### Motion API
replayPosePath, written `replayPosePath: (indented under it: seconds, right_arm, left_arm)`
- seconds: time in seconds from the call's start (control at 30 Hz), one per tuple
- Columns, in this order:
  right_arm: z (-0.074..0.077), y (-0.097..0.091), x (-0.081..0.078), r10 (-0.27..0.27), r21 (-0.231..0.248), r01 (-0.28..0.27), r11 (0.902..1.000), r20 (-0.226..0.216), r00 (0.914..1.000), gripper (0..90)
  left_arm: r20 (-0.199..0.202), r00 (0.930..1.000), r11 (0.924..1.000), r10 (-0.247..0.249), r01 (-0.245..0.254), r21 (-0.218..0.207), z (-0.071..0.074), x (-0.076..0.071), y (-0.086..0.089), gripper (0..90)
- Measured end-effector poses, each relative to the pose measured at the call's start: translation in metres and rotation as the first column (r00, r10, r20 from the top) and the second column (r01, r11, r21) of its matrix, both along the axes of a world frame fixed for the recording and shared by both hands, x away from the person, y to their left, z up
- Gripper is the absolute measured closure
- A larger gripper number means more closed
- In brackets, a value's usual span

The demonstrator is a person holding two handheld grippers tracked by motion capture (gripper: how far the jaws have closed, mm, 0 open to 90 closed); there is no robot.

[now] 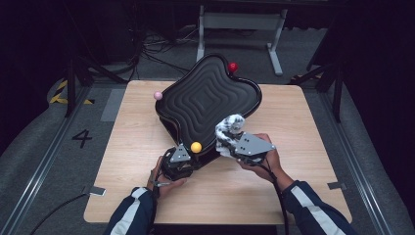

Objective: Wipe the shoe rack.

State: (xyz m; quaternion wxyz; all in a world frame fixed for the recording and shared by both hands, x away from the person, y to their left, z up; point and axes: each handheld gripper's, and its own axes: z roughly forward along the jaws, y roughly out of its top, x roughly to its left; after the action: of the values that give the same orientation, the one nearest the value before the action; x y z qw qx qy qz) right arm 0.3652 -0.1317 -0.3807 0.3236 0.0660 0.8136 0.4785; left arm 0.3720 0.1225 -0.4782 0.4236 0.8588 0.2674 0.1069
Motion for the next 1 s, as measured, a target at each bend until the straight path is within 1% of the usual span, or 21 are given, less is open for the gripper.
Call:
replayPosePath:
  seconds: [0.03,0.07,0.1,0.17,0.27,0.3,0.37,0.47,0.57,0.63,0.77,0.87,0.9,0.93,1.0]
  right_arm:
    - [-0.003,0.008,-0.006,0.037,-0.003,-0.037,0.9993,-0.017,0.9992,75.6]
    - [-0.005,0.011,-0.009,0.058,-0.009,-0.058,0.9983,-0.024,0.998,75.6]
    - [-0.005,0.011,-0.009,0.058,-0.009,-0.058,0.9983,-0.024,0.998,75.6]
    - [-0.012,0.021,-0.017,0.101,-0.032,-0.102,0.9943,-0.038,0.9942,75.6]
    - [-0.019,0.033,-0.025,0.146,-0.065,-0.149,0.9868,-0.052,0.988,75.7]
    - [-0.021,0.036,-0.026,0.153,-0.068,-0.156,0.9854,-0.052,0.9869,75.7]
    - [-0.023,0.041,-0.029,0.166,-0.08,-0.17,0.9821,-0.054,0.9846,75.8]
    - [-0.025,0.043,-0.029,0.169,-0.084,-0.172,0.9815,-0.05,0.9844,75.9]
    - [-0.024,0.041,-0.028,0.163,-0.081,-0.167,0.9825,-0.053,0.9851,76.0]
    - [-0.024,0.039,-0.027,0.159,-0.079,-0.162,0.9836,-0.044,0.9863,76.0]
    - [-0.022,0.034,-0.024,0.146,-0.07,-0.149,0.9864,-0.04,0.9884,76.1]
    - [-0.019,0.026,-0.02,0.125,-0.063,-0.127,0.9899,-0.034,0.9916,76.1]
    - [-0.016,0.021,-0.017,0.11,-0.054,-0.112,0.9923,-0.026,0.9935,76.0]
    - [-0.013,0.015,-0.014,0.091,-0.042,-0.092,0.9949,-0.027,0.9955,76.0]
    - [-0.009,0.007,-0.01,0.067,-0.029,-0.068,0.9973,-0.026,0.9974,76.0]
  left_arm:
    - [0.0,1.0,1.0,0.0,0.0,-0.003,0.0,0.0,0.0,73.3]
    - [-0.001,1.0,1.0,0.0,0.0,0.0,0.0,0.0,0.0,73.3]
    - [-0.001,1.0,1.0,0.0,0.0,0.0,0.0,0.0,0.0,73.3]
    - [0.0,1.0,1.0,0.001,-0.001,-0.002,0.0,0.0,0.0,73.2]
    - [0.001,1.0,1.0,0.0,0.0,-0.001,0.0,0.0,0.0,73.3]
    - [0.001,1.0,1.0,0.001,-0.001,-0.006,0.0,0.0,0.0,73.3]
    - [0.001,1.0,1.0,0.0,0.0,-0.003,0.0,0.0,0.0,73.2]
    - [0.003,1.0,1.0,0.001,-0.001,-0.006,0.0,0.0,0.0,73.2]
    - [0.001,1.0,1.0,0.0,0.0,-0.002,0.0,0.0,0.0,73.2]
    - [0.002,1.0,1.0,0.001,-0.001,-0.005,0.0,0.0,0.0,73.2]
    - [0.004,1.0,1.0,0.0,0.0,-0.007,0.0,0.0,0.0,73.2]
    - [0.002,1.0,1.0,0.001,-0.001,-0.007,0.0,0.0,0.0,73.2]
    - [0.003,1.0,1.0,0.0,0.0,-0.007,0.0,0.0,0.0,73.3]
    - [0.007,1.0,1.0,0.0,0.0,-0.006,0.0,0.001,0.0,73.2]
    - [0.003,1.0,1.0,0.0,0.0,-0.007,0.0,0.0,0.0,73.2]
